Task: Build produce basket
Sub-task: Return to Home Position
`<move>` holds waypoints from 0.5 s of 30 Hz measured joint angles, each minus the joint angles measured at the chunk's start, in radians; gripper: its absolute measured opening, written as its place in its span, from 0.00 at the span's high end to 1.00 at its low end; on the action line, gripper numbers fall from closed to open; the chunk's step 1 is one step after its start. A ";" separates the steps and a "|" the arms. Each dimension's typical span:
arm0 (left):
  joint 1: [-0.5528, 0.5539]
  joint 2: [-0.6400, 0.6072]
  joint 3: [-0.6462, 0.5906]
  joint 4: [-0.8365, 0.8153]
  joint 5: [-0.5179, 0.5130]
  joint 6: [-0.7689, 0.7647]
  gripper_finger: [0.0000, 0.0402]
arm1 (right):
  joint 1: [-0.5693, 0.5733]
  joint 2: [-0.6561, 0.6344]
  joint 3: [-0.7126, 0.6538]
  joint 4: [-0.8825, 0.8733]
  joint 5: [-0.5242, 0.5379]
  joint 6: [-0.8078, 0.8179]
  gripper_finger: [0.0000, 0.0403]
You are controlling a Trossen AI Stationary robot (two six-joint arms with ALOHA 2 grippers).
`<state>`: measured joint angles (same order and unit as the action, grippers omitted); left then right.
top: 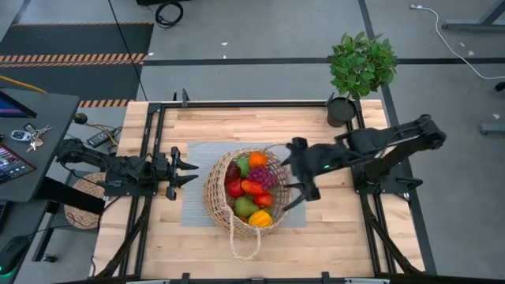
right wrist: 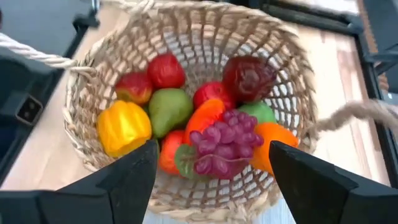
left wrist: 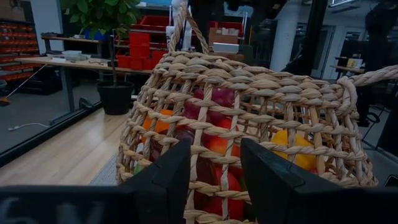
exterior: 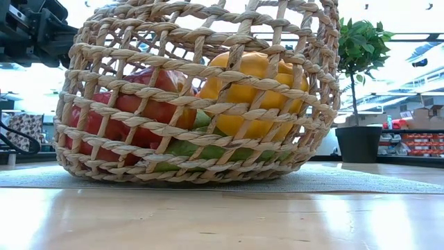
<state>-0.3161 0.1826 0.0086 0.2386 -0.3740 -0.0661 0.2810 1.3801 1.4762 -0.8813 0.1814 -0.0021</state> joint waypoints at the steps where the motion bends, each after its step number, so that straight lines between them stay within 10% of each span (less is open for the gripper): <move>1: 0.000 0.000 0.000 0.000 0.000 0.000 0.63 | 0.000 -0.042 -0.052 0.036 -0.001 0.004 0.23; 15: 0.000 0.000 0.000 0.000 0.000 0.000 0.64 | -0.001 -0.625 -0.638 0.487 -0.021 0.036 0.23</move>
<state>-0.3161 0.1829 0.0086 0.2387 -0.3740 -0.0662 0.2802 0.7547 0.8382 -0.3946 0.1608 0.0341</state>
